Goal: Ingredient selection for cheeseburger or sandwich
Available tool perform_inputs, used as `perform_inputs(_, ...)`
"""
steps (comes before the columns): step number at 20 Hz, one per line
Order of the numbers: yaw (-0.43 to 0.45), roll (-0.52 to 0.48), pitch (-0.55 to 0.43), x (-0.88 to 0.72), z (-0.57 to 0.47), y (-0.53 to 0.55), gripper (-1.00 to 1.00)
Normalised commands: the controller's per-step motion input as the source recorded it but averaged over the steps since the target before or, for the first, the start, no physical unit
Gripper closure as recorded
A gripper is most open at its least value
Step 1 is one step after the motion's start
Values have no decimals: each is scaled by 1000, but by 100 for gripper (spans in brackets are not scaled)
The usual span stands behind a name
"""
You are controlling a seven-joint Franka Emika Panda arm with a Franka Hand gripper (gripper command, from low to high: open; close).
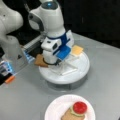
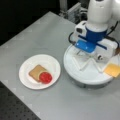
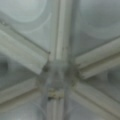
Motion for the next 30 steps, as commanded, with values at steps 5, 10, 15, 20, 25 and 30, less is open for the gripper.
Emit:
perform_inputs(5,-51,-49,-129,-74,-121,126,-100)
perform_inputs(10,-31,-64,-130,-93,-146,138,-100)
perform_inputs(15,-27,-65,-127,-120,-129,108,-100)
perform_inputs(20,-23,-61,-132,-138,-105,64,-100)
perform_inputs(25,1,-61,-139,-164,-109,10,-100)
perform_inputs(30,28,-52,-144,-180,-112,-60,-100)
